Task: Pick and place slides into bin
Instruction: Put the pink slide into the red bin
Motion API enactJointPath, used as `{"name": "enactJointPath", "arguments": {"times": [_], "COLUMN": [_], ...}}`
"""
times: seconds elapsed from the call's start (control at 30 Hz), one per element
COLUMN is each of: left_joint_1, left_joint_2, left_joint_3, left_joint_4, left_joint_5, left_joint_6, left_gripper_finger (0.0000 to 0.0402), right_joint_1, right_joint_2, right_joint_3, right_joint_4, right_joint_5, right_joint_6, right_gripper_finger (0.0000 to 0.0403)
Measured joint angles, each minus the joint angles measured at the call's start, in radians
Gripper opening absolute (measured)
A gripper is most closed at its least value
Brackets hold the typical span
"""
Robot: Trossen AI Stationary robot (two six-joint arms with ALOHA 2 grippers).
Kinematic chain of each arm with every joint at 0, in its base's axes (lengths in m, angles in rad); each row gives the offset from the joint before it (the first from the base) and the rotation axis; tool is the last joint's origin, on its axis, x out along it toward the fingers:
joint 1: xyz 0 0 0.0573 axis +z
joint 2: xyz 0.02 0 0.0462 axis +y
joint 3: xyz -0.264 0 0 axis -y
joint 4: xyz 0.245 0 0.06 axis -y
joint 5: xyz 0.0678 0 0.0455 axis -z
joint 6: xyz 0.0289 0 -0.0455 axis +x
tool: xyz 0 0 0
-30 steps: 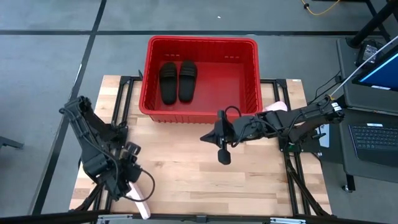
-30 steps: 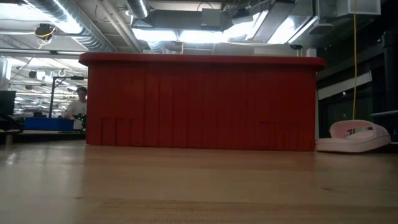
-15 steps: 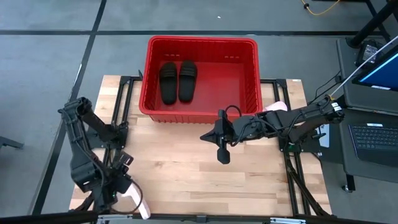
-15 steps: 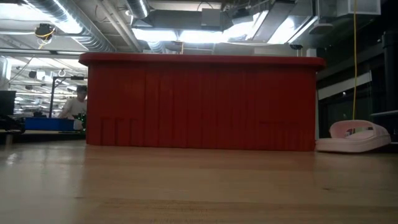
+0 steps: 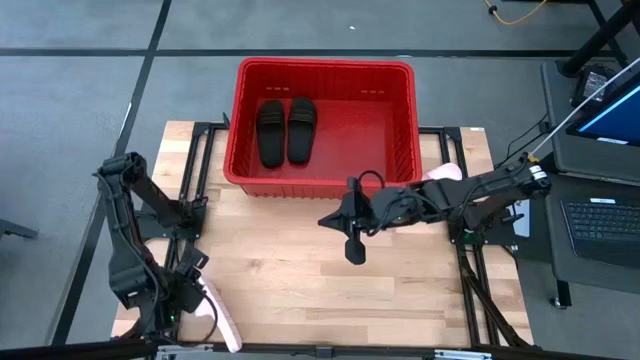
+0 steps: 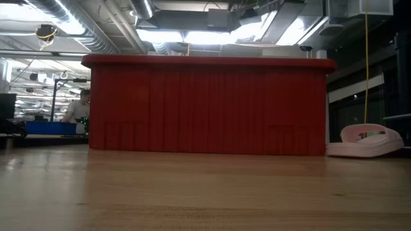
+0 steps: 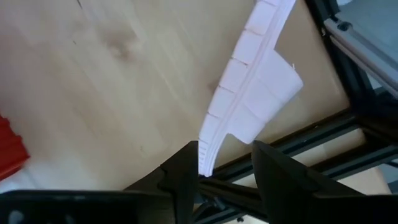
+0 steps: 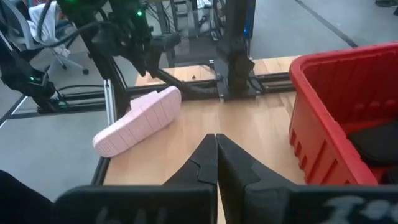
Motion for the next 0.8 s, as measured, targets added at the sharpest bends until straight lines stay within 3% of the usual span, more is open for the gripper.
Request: {"name": "enactJointPath", "arguments": {"times": [0.43, 0.8], "left_joint_1": [-0.045, -0.063], "left_joint_2": [-0.175, -0.247], "left_joint_3": [-0.220, -0.365], "left_joint_4": [0.124, 0.229], "left_joint_5": [0.017, 0.021], "left_joint_6": [0.003, -0.015], "left_gripper_finger": [0.0143, 0.0143], "right_joint_1": [0.000, 0.000], "right_joint_2": [0.039, 0.039], "right_joint_3": [0.000, 0.000], "right_joint_4": [0.035, 0.083], "right_joint_5": [0.004, 0.006], "right_joint_6": [0.057, 0.062], "right_gripper_finger": [0.0004, 0.0004]}}
